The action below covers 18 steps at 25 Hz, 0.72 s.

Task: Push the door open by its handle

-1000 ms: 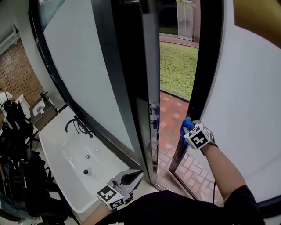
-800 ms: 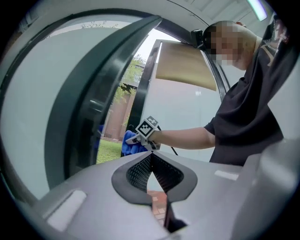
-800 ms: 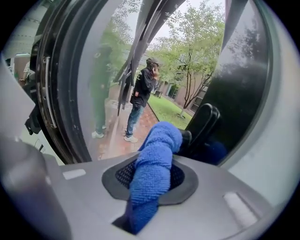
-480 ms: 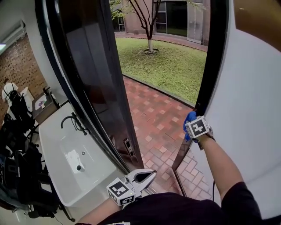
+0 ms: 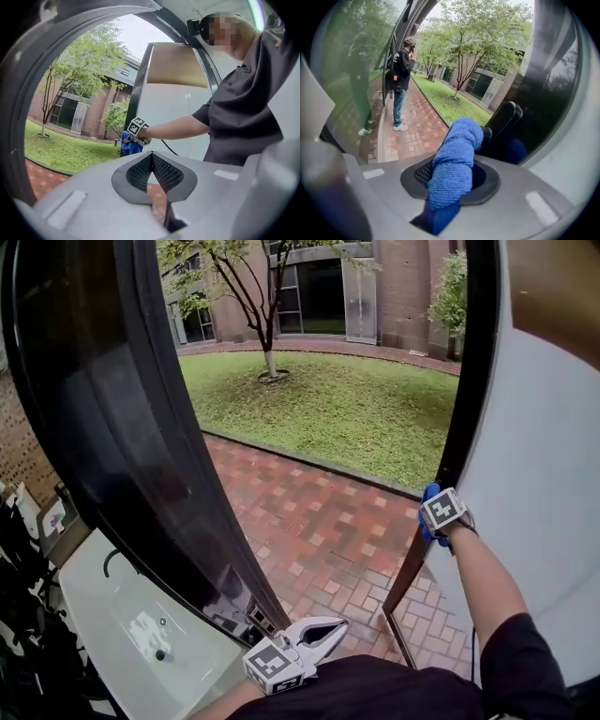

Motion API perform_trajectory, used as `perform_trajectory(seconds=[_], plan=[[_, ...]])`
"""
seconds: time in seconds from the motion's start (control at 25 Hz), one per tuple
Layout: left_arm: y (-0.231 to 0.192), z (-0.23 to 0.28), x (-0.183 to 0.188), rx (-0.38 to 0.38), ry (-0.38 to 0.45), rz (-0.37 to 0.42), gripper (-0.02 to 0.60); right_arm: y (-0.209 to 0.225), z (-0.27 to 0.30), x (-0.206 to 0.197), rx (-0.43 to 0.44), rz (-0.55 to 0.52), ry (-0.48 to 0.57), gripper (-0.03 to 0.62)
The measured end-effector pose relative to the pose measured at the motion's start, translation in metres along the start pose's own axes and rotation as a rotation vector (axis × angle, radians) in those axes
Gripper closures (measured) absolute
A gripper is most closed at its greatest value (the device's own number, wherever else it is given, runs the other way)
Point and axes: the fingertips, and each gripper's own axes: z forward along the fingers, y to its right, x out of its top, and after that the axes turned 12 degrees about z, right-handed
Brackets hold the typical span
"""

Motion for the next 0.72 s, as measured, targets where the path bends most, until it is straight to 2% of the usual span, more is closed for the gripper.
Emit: perform_trajectory(seconds=[0.12,0.36,0.44,0.52,0.56,0.64,0.72], plan=[[-0.008,0.009,0.0,-0.008,0.002,0.045,0.581,0.048,0.011,0.003,-0.11,-0.011,0.012,0.516],[-0.036,0.04,-0.02,0.03,-0.037,0.05,0.581,0.129,0.026,-0.004,-0.218,0.02,0.007,0.52],[-0.049,0.059,-0.023,0.063,-0.036,0.054,0.581,0.148,0.031,-0.009,-0.196,0.054,0.001,0.52],[-0.062,0.086,-0.035,0.098,-0.038,0.059,0.581,0.145,0.043,-0.024,-0.048,0.149,-0.032,0.519],[-0.069,0.101,-0.042,0.114,-0.041,0.062,0.581,0.151,0.048,-0.031,-0.007,0.181,-0.037,0.516],[-0.088,0.131,-0.057,0.146,-0.041,0.052,0.581,0.187,0.046,-0.038,-0.066,0.188,-0.01,0.508],[-0.107,0.169,-0.062,0.179,-0.015,0.001,0.581,0.221,0.043,-0.042,-0.115,0.202,0.024,0.485]])
